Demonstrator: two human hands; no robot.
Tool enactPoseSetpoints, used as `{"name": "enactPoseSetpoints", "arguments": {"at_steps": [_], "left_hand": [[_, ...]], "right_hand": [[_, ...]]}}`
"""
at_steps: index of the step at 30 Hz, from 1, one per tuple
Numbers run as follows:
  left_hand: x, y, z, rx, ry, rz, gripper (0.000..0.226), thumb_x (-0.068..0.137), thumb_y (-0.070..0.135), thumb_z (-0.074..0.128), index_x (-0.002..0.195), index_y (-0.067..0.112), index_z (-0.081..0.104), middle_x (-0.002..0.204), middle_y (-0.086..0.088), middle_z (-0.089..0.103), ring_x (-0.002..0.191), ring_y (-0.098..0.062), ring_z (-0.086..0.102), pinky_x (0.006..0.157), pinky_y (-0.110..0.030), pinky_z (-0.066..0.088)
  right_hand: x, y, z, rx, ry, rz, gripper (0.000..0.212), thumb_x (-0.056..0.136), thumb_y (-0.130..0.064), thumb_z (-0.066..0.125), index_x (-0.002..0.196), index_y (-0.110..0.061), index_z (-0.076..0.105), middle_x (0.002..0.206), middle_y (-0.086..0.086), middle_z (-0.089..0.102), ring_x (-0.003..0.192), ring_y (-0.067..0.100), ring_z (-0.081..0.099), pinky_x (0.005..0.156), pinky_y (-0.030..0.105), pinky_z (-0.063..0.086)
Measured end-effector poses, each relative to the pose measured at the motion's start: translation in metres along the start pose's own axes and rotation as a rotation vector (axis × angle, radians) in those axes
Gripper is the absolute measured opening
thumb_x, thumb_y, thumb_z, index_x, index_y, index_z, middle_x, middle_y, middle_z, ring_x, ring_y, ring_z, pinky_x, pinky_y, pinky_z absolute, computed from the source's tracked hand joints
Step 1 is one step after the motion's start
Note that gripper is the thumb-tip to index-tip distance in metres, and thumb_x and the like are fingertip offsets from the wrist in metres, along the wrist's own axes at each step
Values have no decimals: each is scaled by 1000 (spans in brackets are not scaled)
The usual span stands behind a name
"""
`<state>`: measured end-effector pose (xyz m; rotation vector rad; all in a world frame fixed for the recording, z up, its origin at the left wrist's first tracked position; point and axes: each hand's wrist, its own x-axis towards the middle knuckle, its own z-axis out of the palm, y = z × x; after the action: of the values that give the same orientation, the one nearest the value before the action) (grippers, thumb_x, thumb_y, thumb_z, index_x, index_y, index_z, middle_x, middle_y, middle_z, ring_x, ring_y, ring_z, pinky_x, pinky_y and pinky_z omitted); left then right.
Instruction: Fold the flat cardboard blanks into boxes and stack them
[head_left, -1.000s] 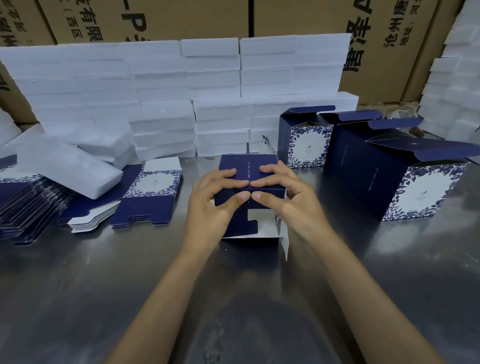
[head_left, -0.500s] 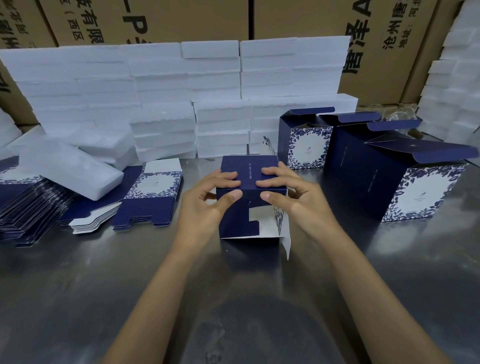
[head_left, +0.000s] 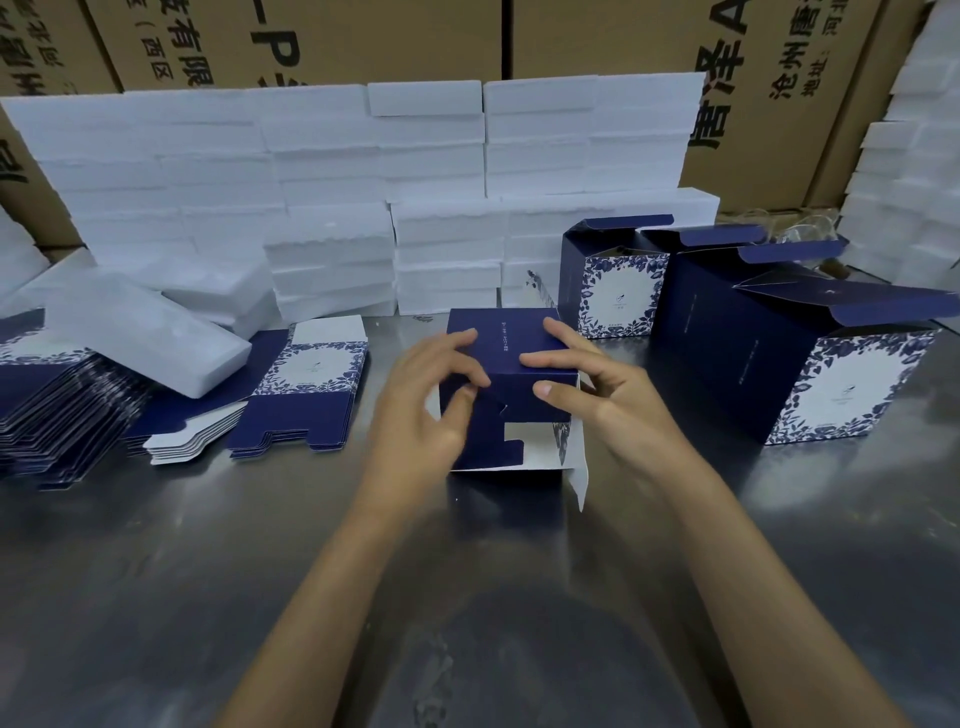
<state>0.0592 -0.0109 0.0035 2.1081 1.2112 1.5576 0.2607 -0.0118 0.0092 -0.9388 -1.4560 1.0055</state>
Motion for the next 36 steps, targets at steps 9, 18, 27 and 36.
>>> {"name": "enactPoseSetpoints", "arguments": {"at_steps": [9, 18, 27, 36], "left_hand": [[-13, -5, 16, 573, -228, 243, 52, 65, 42, 85, 105, 29, 54, 154, 3, 37, 146, -23, 24, 108, -36, 21], [-11, -19, 26, 573, -42, 277, 39, 71, 24, 85, 99, 22, 57, 144, -1, 50, 136, -25, 36, 106, -35, 25], [-12, -22, 24, -54, -85, -201, 110, 72, 13, 88, 153, 38, 19, 153, 2, 32, 136, -4, 40, 99, -9, 42], [-16, -25, 32, -159, -211, -414, 100, 73, -2, 83, 149, 32, 27, 130, 12, 49, 102, -18, 66, 67, -13, 54]], "right_hand": [[0, 1, -2, 83, -34, 41, 30, 96, -10, 64, 115, -28, 78, 159, -15, 39, 144, -8, 33, 116, 24, 33], [-6, 19, -16, -2, -271, 304, 92, 83, 13, 69, 154, -36, 37, 156, -3, 45, 142, 16, 46, 118, 42, 38], [2, 39, 7, -129, 15, 221, 86, 71, -31, 92, 142, -32, 45, 133, -11, 64, 115, 3, 64, 95, 26, 57], [7, 53, 16, -177, 289, 104, 48, 85, -26, 82, 124, -36, 55, 109, -22, 67, 97, -6, 66, 85, 24, 56]]}}
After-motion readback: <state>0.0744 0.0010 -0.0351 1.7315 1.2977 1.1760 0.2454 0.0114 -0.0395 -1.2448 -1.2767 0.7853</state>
